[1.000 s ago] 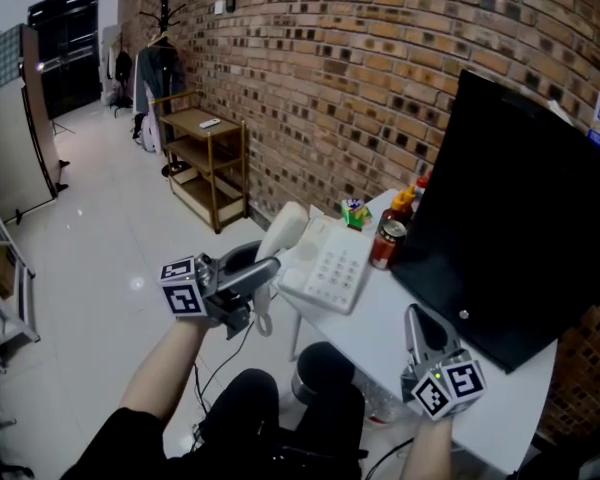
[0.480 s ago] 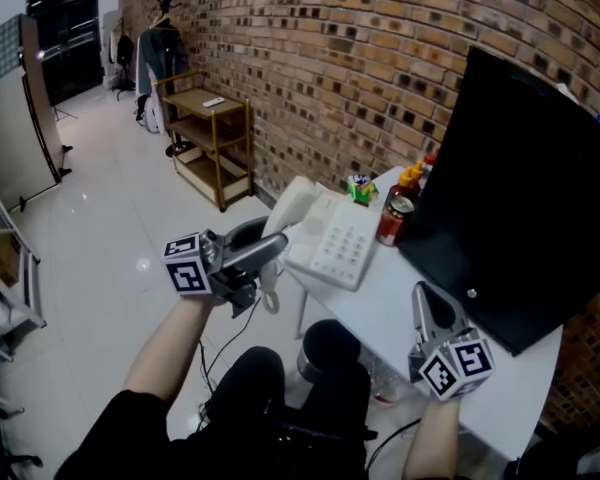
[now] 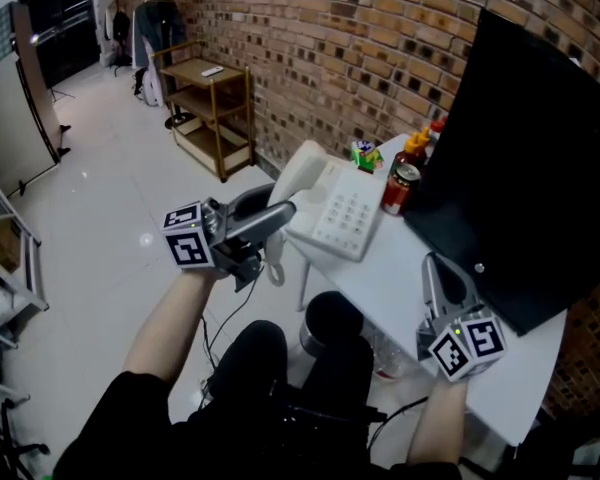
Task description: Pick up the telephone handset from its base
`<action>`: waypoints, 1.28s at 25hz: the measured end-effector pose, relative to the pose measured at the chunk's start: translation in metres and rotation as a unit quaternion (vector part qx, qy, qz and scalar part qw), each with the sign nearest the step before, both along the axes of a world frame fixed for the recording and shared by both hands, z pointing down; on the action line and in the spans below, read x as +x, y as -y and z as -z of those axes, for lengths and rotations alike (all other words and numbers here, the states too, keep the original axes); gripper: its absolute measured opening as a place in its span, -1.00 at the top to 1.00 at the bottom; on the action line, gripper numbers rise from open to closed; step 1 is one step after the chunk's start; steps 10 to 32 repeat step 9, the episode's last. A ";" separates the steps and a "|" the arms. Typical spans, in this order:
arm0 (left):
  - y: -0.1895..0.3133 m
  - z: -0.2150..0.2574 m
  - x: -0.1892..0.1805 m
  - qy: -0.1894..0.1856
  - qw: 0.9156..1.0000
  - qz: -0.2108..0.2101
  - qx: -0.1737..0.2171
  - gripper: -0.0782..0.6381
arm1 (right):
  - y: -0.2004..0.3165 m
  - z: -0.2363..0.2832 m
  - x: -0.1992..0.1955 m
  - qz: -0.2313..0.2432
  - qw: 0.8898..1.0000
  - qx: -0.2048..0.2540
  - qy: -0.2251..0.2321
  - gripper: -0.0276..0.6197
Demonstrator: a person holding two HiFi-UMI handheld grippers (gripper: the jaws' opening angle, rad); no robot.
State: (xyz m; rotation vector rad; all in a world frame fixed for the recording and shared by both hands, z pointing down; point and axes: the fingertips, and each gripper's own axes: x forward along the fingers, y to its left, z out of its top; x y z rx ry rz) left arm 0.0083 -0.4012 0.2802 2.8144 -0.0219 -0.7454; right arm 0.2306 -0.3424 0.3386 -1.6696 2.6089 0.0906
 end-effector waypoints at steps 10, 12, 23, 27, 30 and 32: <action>0.006 0.020 -0.010 -0.034 0.999 0.010 0.018 0.17 | 0.006 0.007 0.002 -0.004 1.000 0.011 0.001 0.89; 0.006 0.020 -0.010 -0.034 0.999 0.010 0.018 0.17 | 0.006 0.007 0.002 -0.004 1.000 0.011 0.001 0.89; 0.006 0.020 -0.010 -0.034 0.999 0.010 0.018 0.17 | 0.006 0.007 0.002 -0.004 1.000 0.011 0.001 0.89; 0.006 0.020 -0.010 -0.034 0.999 0.010 0.018 0.17 | 0.006 0.007 0.002 -0.004 1.000 0.011 0.001 0.89; 0.006 0.020 -0.010 -0.034 0.999 0.010 0.018 0.17 | 0.006 0.007 0.002 -0.004 1.000 0.011 0.001 0.89; 0.006 0.020 -0.010 -0.034 0.999 0.010 0.018 0.17 | 0.006 0.007 0.002 -0.004 1.000 0.011 0.001 0.89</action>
